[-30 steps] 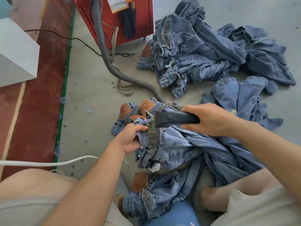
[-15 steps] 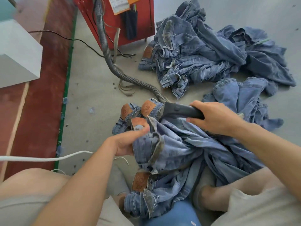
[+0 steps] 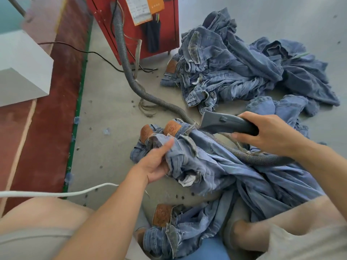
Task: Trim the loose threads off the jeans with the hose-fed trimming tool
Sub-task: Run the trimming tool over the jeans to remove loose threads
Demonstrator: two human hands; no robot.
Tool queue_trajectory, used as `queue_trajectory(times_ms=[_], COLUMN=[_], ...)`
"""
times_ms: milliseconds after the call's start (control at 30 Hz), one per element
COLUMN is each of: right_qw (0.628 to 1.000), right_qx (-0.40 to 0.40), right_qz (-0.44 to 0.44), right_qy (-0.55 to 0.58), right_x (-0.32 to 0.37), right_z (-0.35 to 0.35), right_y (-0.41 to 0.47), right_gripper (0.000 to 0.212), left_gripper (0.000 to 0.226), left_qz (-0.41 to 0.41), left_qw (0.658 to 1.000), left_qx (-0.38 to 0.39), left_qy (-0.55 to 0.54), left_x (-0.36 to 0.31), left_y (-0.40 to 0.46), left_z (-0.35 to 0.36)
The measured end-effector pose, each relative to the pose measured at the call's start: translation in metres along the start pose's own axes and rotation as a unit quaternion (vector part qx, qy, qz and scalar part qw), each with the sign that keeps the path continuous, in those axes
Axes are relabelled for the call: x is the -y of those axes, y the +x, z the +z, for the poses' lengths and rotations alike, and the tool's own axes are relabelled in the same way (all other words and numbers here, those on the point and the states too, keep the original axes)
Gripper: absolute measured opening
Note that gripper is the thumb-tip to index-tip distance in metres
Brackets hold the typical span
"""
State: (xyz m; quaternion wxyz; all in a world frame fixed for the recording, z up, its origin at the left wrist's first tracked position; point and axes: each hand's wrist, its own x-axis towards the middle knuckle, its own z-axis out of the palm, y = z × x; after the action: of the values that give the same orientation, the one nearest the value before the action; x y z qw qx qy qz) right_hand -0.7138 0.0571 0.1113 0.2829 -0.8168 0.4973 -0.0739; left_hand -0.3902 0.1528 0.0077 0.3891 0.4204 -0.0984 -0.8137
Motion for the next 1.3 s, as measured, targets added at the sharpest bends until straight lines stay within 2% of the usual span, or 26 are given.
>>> queue_trajectory(times_ms=[67, 100, 233, 333, 433, 533, 633, 733, 833, 933, 1000, 1100, 1167, 1300], right_qw=[1.0, 1.0, 0.998, 0.991, 0.982, 0.987, 0.993, 0.997, 0.998, 0.987, 0.987, 0.99, 0.991, 0.969], right_qx=[0.002, 0.007, 0.056, 0.113, 0.148, 0.102, 0.016, -0.021, 0.062, 0.141, 0.127, 0.058, 0.059, 0.202], right_qz=[0.001, 0.0, -0.019, -0.056, -0.096, -0.091, -0.009, 0.047, 0.021, 0.014, 0.034, 0.094, 0.112, 0.096], right_qy=[0.008, 0.011, -0.003, -0.045, -0.062, -0.09, -0.113, -0.06, -0.025, -0.082, -0.087, -0.086, -0.038, 0.11], right_x=[-0.002, -0.003, -0.006, -0.002, 0.011, 0.023, 0.019, 0.007, 0.008, 0.018, 0.022, 0.023, 0.018, 0.022], right_z=[-0.002, -0.003, -0.004, 0.001, 0.015, 0.031, 0.03, 0.008, -0.004, 0.014, 0.029, 0.026, 0.009, -0.012], right_y=[-0.001, -0.001, -0.003, -0.002, -0.006, -0.006, 0.004, 0.008, -0.001, -0.004, 0.004, 0.02, 0.022, 0.009], right_gripper=[0.035, 0.036, 0.034, 0.028, 0.037, 0.039, 0.034, 0.038, 0.04, 0.04, 0.035, 0.034, 0.035, 0.02], left_gripper=[0.047, 0.043, 0.055, 0.06, 0.062, 0.063, 0.061, 0.064, 0.065, 0.065, 0.065, 0.066, 0.066, 0.067], left_qz=[-0.019, -0.027, -0.026, -0.023, -0.017, -0.009, 0.009, 0.015, 0.015, 0.009, 0.005, 0.005, 0.01, -0.001], left_qw=[0.998, 0.998, 0.997, 0.997, 0.996, 0.993, 0.993, 0.992, 0.99, 0.991, 0.992, 0.994, 0.993, 0.993], left_qx=[-0.035, -0.044, -0.017, 0.016, 0.041, 0.066, 0.055, 0.04, 0.027, 0.02, 0.022, 0.027, 0.036, 0.034], left_qy=[0.04, 0.024, -0.067, -0.069, -0.076, -0.092, -0.106, -0.121, -0.134, -0.132, -0.12, -0.104, -0.113, -0.117], left_x=[0.003, 0.003, 0.0, 0.001, 0.001, -0.001, 0.001, 0.001, 0.003, 0.006, 0.008, 0.01, 0.011, 0.016], left_y=[0.003, 0.005, 0.005, 0.005, 0.004, 0.002, 0.002, 0.004, 0.005, 0.006, 0.006, 0.005, 0.005, 0.006], left_z=[0.005, 0.004, 0.004, 0.009, 0.016, 0.021, 0.021, 0.023, 0.026, 0.03, 0.031, 0.033, 0.034, 0.031])
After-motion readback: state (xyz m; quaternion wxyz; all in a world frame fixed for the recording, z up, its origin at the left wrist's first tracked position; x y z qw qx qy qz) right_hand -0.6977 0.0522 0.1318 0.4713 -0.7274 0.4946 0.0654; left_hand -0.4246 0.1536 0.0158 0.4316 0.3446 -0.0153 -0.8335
